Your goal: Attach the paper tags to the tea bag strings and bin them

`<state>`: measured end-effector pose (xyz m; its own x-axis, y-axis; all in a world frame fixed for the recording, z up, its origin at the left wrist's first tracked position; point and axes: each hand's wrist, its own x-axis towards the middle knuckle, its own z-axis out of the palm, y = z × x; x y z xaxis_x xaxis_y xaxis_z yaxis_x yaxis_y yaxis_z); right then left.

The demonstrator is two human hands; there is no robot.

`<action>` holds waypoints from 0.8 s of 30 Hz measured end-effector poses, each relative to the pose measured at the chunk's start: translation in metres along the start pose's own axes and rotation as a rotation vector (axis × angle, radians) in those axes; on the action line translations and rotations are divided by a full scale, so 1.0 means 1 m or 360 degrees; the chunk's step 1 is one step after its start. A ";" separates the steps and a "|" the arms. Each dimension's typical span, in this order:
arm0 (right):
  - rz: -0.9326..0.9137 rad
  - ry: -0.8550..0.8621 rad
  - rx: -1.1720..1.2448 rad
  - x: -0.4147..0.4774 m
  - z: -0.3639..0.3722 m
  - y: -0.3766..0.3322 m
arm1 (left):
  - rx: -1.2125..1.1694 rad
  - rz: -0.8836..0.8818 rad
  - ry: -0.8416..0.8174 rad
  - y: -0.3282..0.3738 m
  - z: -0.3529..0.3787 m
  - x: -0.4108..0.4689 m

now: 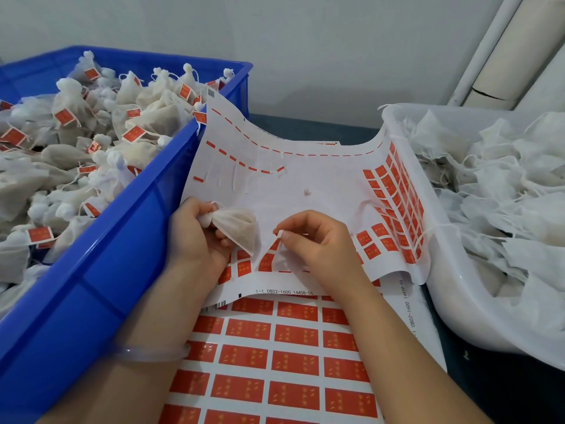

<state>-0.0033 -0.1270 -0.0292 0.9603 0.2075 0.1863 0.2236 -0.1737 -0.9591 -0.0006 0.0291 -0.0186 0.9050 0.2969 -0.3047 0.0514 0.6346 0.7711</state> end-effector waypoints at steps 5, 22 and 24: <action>0.0032 -0.0039 0.0064 0.000 -0.001 -0.001 | 0.0023 0.0020 0.0030 0.000 0.001 -0.001; -0.0041 -0.0168 -0.0124 -0.004 0.000 -0.005 | -0.0001 0.0031 0.0010 0.002 0.000 -0.001; -0.0099 -0.0182 -0.0297 -0.006 0.002 -0.004 | 0.0032 0.0070 -0.0005 0.001 0.000 -0.003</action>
<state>-0.0101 -0.1252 -0.0274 0.9210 0.3293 0.2084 0.3190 -0.3301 -0.8884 -0.0028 0.0290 -0.0167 0.9078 0.3222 -0.2685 0.0199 0.6063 0.7950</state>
